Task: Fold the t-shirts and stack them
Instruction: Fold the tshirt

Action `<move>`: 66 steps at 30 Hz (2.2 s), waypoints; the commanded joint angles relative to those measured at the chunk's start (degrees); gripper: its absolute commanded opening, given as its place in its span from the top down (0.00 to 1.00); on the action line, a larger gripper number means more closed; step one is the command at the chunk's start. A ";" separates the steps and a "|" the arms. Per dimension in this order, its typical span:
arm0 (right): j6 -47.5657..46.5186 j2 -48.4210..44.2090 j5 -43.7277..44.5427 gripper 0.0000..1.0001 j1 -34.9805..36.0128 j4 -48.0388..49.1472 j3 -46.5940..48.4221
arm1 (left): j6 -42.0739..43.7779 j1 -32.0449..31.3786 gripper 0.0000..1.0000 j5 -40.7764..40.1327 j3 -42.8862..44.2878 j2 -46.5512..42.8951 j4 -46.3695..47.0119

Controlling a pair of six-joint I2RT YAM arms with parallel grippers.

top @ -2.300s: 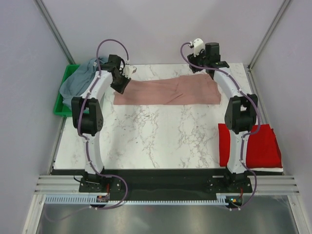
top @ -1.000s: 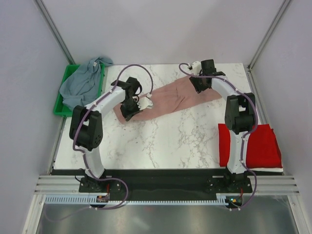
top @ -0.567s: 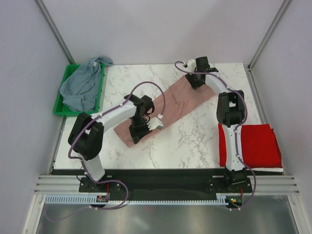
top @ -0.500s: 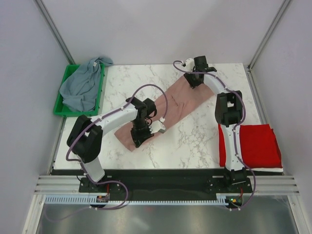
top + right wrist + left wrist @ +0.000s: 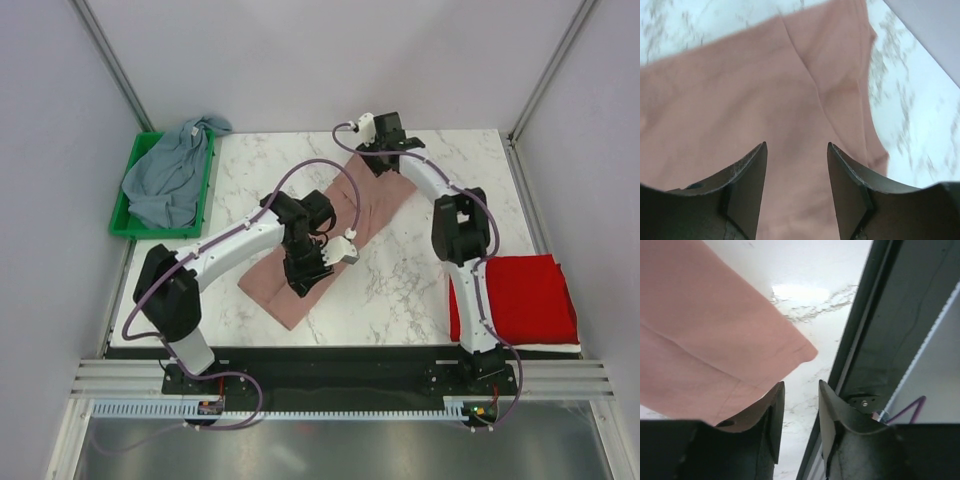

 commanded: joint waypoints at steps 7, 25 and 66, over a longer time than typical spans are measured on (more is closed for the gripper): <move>4.26 -27.30 0.88 0.41 -3.63 4.70 -26.01 | -0.06 0.81 0.67 -10.82 -2.35 7.40 15.93; 7.88 -13.43 -3.08 0.43 -3.89 3.38 -22.28 | -0.93 2.39 0.70 -4.23 -6.74 18.15 21.30; 10.07 -12.90 -14.68 0.41 -0.29 6.10 -9.96 | -6.03 -7.63 0.65 -2.64 15.60 17.61 15.05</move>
